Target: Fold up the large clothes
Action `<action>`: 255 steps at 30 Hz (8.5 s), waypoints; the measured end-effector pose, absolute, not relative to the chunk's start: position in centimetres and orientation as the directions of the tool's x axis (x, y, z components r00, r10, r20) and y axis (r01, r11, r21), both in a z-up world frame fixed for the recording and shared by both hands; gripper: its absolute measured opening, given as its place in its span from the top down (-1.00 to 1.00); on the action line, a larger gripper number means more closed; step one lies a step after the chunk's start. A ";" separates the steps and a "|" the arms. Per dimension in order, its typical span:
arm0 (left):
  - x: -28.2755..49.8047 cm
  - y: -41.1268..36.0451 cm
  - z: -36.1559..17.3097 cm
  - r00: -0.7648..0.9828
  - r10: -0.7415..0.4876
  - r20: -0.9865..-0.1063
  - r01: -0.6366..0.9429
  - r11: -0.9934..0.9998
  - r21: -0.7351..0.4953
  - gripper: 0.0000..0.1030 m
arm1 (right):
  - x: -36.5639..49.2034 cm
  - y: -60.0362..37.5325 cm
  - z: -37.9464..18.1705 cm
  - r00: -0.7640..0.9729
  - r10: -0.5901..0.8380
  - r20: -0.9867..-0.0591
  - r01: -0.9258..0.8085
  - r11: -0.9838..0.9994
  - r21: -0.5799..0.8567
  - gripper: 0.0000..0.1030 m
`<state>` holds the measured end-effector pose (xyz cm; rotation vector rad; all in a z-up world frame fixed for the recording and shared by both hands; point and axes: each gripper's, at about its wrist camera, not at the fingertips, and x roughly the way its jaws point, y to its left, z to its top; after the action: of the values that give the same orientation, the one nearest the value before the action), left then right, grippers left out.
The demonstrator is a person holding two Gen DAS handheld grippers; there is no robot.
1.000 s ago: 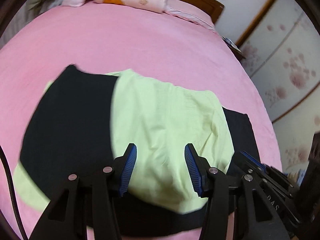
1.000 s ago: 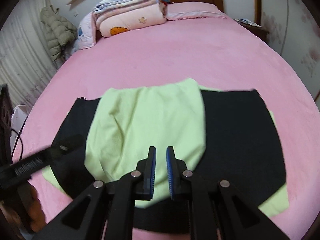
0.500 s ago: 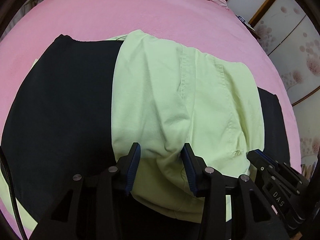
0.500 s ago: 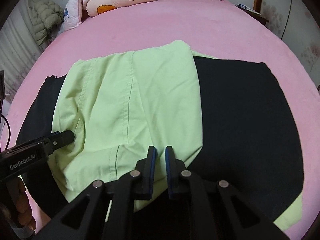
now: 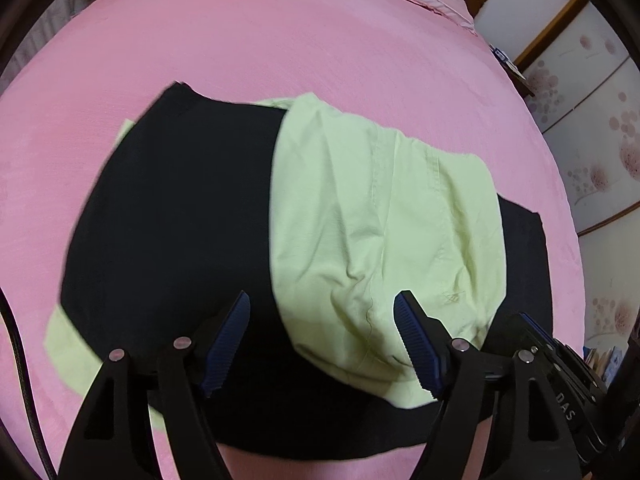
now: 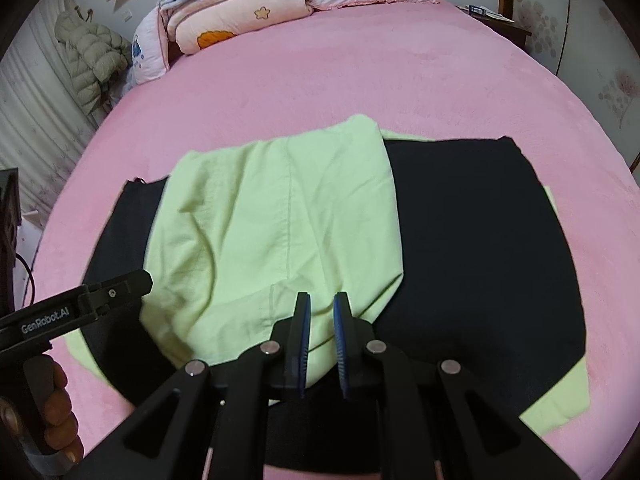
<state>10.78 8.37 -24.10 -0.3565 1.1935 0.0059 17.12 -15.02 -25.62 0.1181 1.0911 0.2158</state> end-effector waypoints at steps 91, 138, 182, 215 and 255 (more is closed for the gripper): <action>4.0 -6.5 -14.9 0.755 -0.469 -0.459 0.420 0.883 -0.211 0.83 | 10.4 -20.9 -26.7 0.544 0.303 -0.783 0.040 0.922 0.384 1.00; 4.4 -11.6 -17.6 0.573 -0.318 -0.755 0.299 0.939 -0.169 -0.71 | 11.0 -33.8 -18.0 0.563 0.096 -0.821 0.137 0.969 0.207 -0.26; 5.1 -9.3 -18.8 0.455 -0.146 -0.879 0.096 0.989 -0.114 -0.68 | 10.5 -33.8 -20.3 0.437 0.050 -0.898 0.127 0.985 0.117 0.17; 18.8 -6.6 -28.5 0.441 -0.179 -0.880 0.000 0.980 -0.199 -0.30 | 29.5 -34.9 -32.0 0.355 0.065 -0.932 0.027 0.996 0.080 0.94; 9.9 -7.7 -16.3 0.401 -0.283 -0.871 0.018 0.953 -0.301 -0.80 | 16.7 -32.7 -14.8 0.554 0.052 -0.831 -0.102 0.995 -0.005 -0.55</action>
<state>9.90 -7.73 -16.34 -0.2603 1.1456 -0.1933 16.73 -32.70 -14.82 -0.0546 0.9793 0.0910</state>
